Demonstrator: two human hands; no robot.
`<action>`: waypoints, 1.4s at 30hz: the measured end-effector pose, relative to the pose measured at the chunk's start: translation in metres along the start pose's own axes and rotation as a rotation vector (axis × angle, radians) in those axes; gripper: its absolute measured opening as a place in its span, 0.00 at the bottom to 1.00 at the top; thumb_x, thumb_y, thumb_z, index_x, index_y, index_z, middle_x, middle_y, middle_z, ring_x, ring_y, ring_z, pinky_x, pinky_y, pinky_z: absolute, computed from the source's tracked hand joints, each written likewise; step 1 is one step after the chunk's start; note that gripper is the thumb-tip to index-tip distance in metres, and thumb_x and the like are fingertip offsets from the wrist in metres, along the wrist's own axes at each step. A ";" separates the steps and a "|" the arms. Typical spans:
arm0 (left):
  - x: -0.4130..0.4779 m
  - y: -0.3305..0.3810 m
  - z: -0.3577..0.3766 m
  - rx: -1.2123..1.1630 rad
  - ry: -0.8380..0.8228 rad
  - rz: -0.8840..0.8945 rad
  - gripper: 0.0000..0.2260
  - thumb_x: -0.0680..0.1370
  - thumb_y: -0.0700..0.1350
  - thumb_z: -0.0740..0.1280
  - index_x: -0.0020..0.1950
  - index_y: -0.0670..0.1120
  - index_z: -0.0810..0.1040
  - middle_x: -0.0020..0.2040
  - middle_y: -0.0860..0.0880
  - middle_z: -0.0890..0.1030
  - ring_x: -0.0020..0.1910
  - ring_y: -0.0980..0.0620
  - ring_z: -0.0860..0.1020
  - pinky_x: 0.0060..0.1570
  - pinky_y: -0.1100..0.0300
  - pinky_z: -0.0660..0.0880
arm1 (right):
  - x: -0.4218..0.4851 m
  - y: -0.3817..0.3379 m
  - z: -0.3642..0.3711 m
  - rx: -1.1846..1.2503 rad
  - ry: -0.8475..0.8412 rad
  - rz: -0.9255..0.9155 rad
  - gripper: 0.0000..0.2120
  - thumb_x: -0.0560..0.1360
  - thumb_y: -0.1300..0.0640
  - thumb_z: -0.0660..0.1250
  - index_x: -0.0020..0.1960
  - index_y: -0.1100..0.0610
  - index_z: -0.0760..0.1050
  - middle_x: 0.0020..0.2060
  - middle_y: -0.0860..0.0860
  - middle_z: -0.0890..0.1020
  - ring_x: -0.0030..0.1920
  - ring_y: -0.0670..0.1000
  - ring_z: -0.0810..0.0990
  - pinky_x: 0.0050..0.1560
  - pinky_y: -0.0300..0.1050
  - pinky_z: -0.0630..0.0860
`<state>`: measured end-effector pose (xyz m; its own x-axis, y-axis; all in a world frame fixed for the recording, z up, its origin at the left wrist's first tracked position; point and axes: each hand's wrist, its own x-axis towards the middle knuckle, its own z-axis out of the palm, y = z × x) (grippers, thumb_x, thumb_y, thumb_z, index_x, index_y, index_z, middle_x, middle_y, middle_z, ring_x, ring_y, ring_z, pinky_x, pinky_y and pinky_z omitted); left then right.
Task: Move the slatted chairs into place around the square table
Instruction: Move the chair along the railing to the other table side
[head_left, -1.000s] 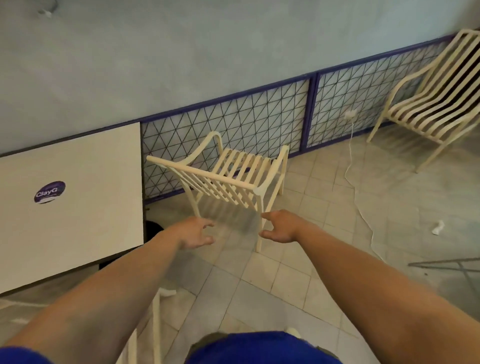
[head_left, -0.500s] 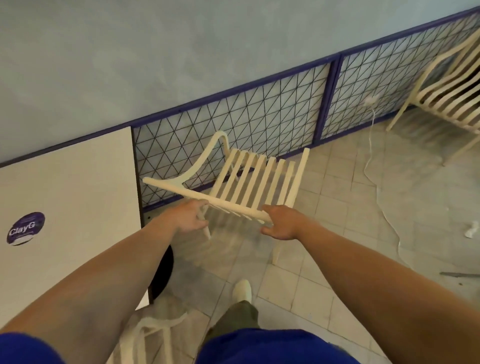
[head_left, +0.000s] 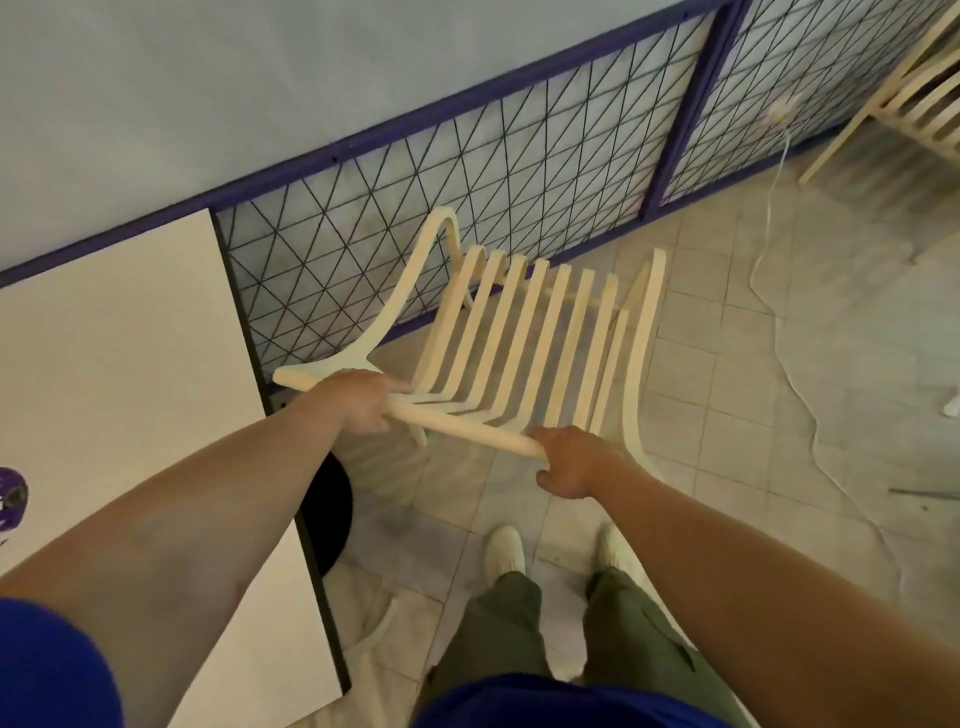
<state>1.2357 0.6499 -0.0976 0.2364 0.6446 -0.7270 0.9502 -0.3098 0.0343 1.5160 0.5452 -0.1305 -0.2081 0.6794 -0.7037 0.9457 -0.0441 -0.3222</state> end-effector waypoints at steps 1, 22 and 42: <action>0.008 -0.005 0.001 -0.002 -0.019 -0.003 0.33 0.73 0.45 0.68 0.77 0.62 0.65 0.72 0.49 0.74 0.66 0.47 0.74 0.65 0.50 0.72 | 0.004 -0.001 0.001 -0.001 -0.003 0.013 0.29 0.76 0.53 0.66 0.75 0.50 0.63 0.60 0.54 0.77 0.56 0.56 0.79 0.55 0.52 0.77; 0.017 0.014 0.031 0.057 -0.030 0.019 0.36 0.79 0.36 0.62 0.72 0.76 0.62 0.65 0.50 0.74 0.58 0.47 0.76 0.55 0.53 0.75 | 0.003 0.035 -0.004 -0.122 0.037 -0.035 0.35 0.77 0.61 0.67 0.77 0.39 0.59 0.61 0.52 0.76 0.55 0.54 0.79 0.54 0.47 0.76; -0.031 0.185 0.101 -0.321 -0.006 -0.200 0.30 0.82 0.40 0.62 0.76 0.70 0.63 0.61 0.50 0.77 0.52 0.48 0.77 0.55 0.51 0.76 | -0.016 0.158 -0.069 -0.468 -0.103 -0.231 0.34 0.77 0.61 0.66 0.75 0.34 0.61 0.63 0.49 0.76 0.58 0.53 0.77 0.62 0.51 0.74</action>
<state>1.3832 0.5018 -0.1379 0.0391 0.6659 -0.7450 0.9930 0.0576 0.1035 1.6860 0.5774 -0.1263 -0.4256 0.5562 -0.7138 0.8777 0.4458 -0.1759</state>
